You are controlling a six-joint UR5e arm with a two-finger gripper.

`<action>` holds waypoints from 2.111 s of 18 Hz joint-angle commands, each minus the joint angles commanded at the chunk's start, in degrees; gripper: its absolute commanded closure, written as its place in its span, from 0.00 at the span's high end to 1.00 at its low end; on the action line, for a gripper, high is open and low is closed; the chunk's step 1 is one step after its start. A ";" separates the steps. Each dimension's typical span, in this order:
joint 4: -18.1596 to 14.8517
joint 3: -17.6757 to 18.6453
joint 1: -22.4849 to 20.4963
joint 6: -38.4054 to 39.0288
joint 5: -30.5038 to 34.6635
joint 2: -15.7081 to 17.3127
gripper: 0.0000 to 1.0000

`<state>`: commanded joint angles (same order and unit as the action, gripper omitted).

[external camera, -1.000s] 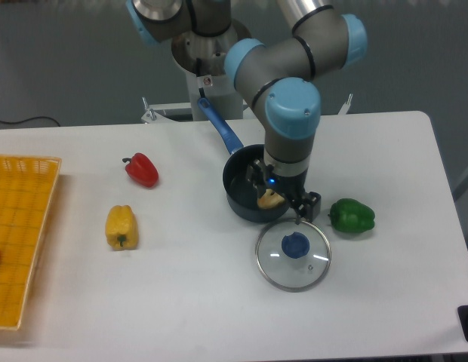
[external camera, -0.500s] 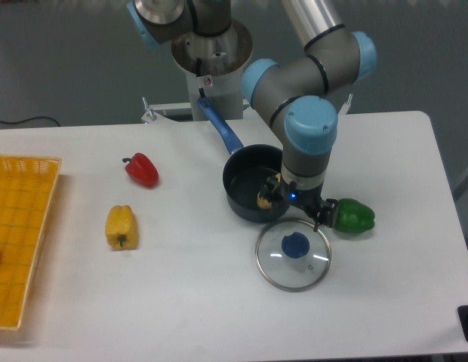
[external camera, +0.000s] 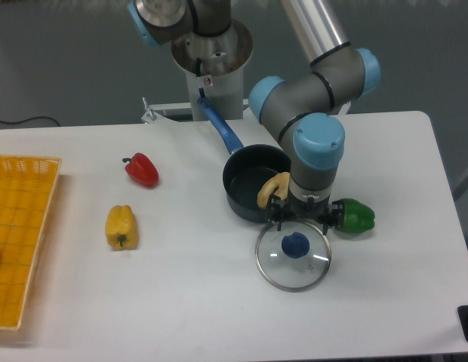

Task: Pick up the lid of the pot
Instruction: 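Lower the gripper over the blue knob of the glass lid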

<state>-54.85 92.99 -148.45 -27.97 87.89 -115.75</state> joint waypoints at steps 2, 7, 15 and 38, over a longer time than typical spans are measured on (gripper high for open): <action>1.14 -0.70 0.00 2.99 -0.09 -0.96 1.00; 1.50 -1.58 0.70 4.76 0.00 -3.34 1.00; 1.41 -1.67 1.32 4.77 0.09 -3.87 1.00; 1.32 -1.06 1.14 4.50 0.35 -5.98 1.00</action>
<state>-53.53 91.93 -147.30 -23.47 88.24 -121.73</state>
